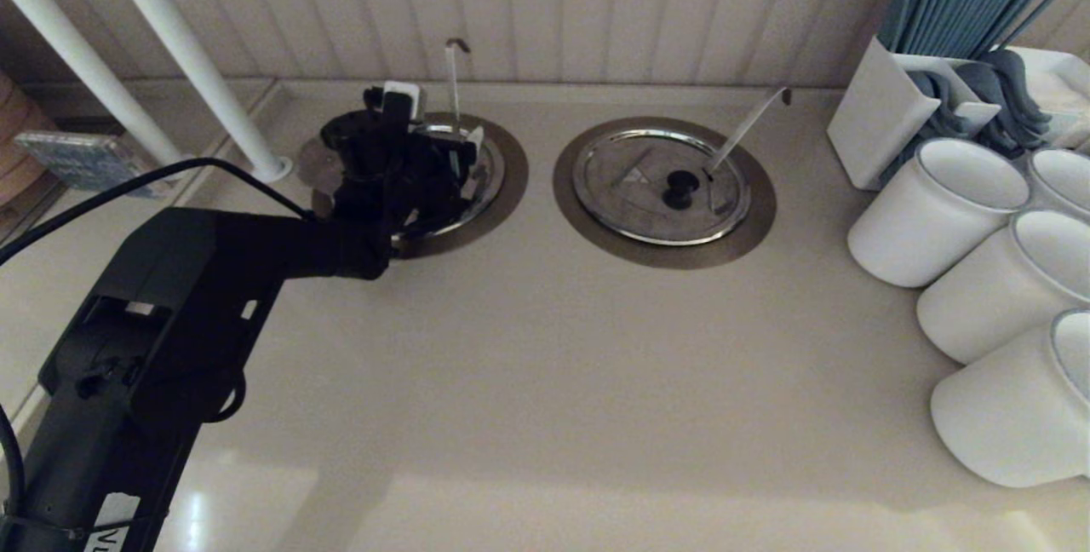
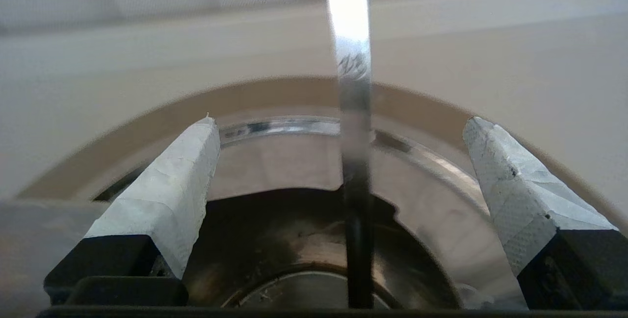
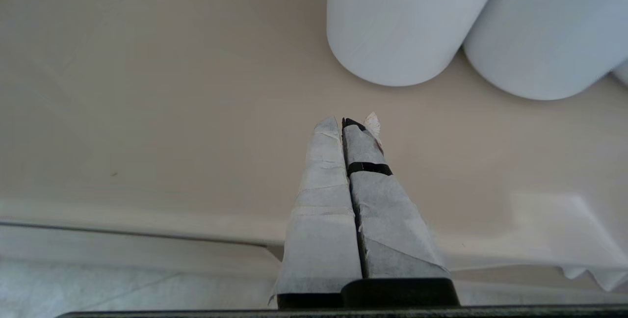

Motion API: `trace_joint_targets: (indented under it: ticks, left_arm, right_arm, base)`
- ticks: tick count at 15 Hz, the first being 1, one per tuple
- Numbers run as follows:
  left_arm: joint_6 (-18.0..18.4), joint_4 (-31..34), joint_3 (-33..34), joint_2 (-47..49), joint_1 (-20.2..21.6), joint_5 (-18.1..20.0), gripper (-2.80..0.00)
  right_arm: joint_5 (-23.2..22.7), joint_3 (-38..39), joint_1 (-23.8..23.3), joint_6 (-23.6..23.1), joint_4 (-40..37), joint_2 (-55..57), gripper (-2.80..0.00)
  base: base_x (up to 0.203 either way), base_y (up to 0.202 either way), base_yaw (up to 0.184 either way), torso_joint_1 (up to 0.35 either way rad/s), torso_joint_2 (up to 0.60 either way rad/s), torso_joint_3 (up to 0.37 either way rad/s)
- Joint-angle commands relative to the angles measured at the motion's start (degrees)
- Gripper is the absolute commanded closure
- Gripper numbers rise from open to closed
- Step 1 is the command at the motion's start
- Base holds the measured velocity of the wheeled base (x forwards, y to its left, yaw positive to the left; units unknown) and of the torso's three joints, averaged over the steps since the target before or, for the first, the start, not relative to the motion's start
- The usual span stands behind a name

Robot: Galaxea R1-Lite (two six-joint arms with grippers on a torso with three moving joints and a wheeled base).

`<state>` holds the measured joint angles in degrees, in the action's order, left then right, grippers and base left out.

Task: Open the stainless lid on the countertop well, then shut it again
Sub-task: Stir with a spoon

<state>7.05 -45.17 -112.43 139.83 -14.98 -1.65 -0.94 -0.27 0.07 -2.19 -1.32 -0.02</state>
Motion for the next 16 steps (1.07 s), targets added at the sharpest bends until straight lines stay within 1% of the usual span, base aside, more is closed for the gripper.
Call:
trace_joint_targets:
  ticks: [1,2,5,9,14,15,16]
  left_arm:
    - [-0.01,-0.28,0.02,-0.94,-0.05,-0.78,-2.8]
    - [-0.01,-0.88,0.02,-0.96,-0.09,-0.84,-2.8]
    - [0.42,-7.3,0.02,-0.08,-0.13,-0.02,-2.8]
    - [0.41,-5.97,-0.07,-0.26,-0.4,-0.82,-2.8]
    - [0.34,-5.02,-0.15,0.01,-0.4,-0.82,-2.8]
    - [0.34,-4.96,-0.15,-0.06,-0.4,-0.82,0.0]
    - [0.25,-4.94,-0.15,-0.08,-0.31,-0.82,0.0]
  right_arm:
    - [-0.03,0.0,0.01,0.0,0.0,0.02,0.0]
    - [-0.03,0.0,0.01,0.0,0.0,0.02,0.0]
    - [-0.03,0.0,0.01,0.0,0.0,0.02,0.0]
    - [-0.03,0.0,0.01,0.0,0.0,0.02,0.0]
    - [-0.03,0.0,0.01,0.0,0.0,0.02,0.0]
    - [-0.03,0.0,0.01,0.0,0.0,0.02,0.0]
    - [-0.03,0.0,0.01,0.0,0.0,0.02,0.0]
  base:
    - [0.0,0.0,0.0,0.002,0.01,-0.188]
    - [0.0,0.0,0.0,0.0,0.0,-0.193]
    - [0.0,0.0,0.0,0.004,0.0,-0.089]
    - [0.0,0.0,0.0,0.0,0.0,-0.007]
    - [0.0,0.0,0.0,0.0,0.0,0.0]
    - [0.0,0.0,0.0,0.0,0.0,0.0]
    - [0.0,0.0,0.0,0.0,0.0,0.0]
